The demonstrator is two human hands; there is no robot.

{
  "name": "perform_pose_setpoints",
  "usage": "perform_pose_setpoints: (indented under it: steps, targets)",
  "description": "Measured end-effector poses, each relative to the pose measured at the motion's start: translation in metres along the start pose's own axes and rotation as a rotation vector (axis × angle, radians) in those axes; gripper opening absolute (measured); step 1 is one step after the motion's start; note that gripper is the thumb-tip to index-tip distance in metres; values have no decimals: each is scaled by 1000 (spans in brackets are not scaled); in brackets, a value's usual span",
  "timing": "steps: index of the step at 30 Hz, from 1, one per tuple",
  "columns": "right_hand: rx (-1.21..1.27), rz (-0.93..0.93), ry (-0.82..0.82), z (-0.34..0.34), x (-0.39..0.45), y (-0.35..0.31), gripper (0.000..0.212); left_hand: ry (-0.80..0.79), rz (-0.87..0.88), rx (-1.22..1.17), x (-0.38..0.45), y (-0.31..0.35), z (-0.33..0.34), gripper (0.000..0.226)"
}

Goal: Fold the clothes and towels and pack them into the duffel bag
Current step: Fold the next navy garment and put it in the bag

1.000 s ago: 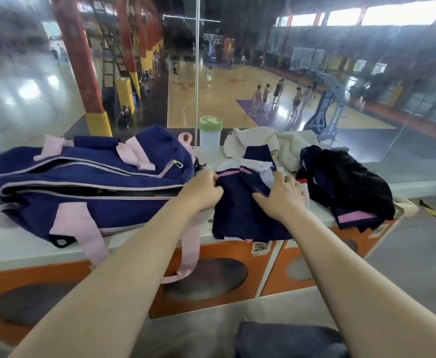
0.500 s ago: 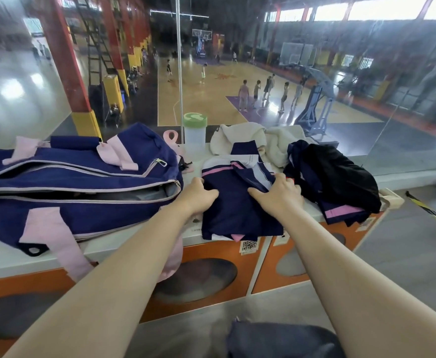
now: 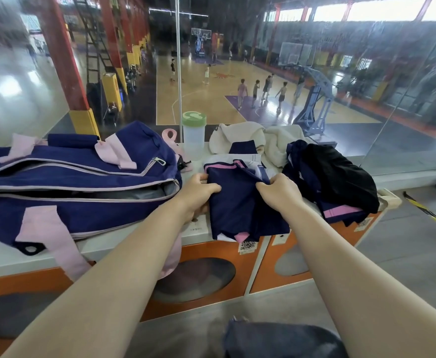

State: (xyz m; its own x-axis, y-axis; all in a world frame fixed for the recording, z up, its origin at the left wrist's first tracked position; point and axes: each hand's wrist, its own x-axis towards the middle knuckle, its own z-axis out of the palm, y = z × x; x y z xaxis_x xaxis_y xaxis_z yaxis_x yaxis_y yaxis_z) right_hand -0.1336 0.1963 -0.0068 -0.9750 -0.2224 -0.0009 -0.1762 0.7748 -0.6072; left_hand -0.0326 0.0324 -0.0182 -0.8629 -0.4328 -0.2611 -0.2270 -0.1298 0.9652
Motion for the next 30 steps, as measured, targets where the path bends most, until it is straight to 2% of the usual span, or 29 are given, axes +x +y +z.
perform_pose_setpoints:
  steps: [2,4,5,9,13,16,18,20,24,26,28,30]
  targets:
    - [53,36,-25,-2,0,2,30,-33,-19,-13,1,-2,-1,38]
    - [115,93,-41,-3,-1,2,47,-47,-14,-40,1,-3,0,46]
    - [137,106,-57,-3,-1,3,49,-43,6,-47,1,-3,1,50]
    - [192,107,-82,-2,-3,3,44,27,178,15,-2,5,8,48]
    - [103,102,-26,-3,-5,-3,53,31,254,30,-5,10,19,59]
    - [11,63,43,-4,-5,-5,60,73,329,248,-9,12,23,64]
    - [18,42,68,-4,-6,-5,54,110,385,405,-11,14,25,67]
    - [42,19,104,-2,-7,-2,45,100,427,448,-13,15,28,68]
    - [63,-35,92,5,-8,3,31,-73,346,273,-20,21,43,54]
    - [-88,-27,89,4,-6,4,30,-115,300,229,-20,23,48,48]
    - [-156,-46,214,-2,-4,5,31,-122,292,241,-19,23,51,49]
    - [73,-117,329,-9,-7,3,28,-131,286,212,-16,21,53,52]
